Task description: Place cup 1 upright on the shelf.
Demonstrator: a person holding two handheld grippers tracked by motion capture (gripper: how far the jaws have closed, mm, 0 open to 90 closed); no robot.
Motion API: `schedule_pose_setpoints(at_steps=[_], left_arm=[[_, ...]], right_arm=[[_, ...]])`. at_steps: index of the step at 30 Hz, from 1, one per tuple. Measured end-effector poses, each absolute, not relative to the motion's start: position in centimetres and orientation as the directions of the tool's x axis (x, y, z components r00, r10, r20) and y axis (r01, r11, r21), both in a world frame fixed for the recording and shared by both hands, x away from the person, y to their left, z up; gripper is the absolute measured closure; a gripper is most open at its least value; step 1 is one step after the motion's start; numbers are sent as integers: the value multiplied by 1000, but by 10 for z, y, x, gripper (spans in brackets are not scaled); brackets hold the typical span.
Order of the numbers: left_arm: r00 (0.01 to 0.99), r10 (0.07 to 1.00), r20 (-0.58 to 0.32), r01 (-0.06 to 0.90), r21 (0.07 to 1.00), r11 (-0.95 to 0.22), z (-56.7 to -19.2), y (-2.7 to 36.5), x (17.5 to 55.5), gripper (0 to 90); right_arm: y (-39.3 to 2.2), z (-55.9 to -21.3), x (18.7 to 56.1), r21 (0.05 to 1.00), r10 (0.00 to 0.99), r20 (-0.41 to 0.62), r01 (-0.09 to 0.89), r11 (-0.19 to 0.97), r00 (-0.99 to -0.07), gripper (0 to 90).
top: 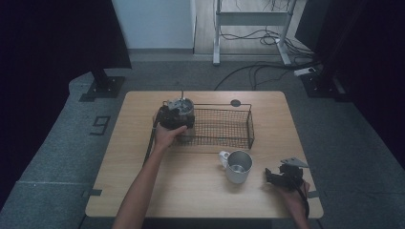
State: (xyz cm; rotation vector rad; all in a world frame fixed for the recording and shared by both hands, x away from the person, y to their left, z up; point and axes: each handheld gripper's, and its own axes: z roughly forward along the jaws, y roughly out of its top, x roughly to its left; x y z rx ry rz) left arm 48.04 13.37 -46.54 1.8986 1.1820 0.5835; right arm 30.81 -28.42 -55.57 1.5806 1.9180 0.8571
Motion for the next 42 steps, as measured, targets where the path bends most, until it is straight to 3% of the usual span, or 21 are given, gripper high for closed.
schedule_pose_setpoints(at_steps=[20,30,42], left_arm=[[450,892,-40,516,827,-222,-469,133,472,34],[457,883,-111,533,829,-171,-466,140,466,0],[466,875,-134,520,841,-149,-459,147,446,0]], right_arm=[[-284,-556,308,741,981,7,660,125,-194,133],[-284,-556,308,740,981,6,661,125,-193,133],[-284,-556,308,740,981,8,661,125,-194,134]])
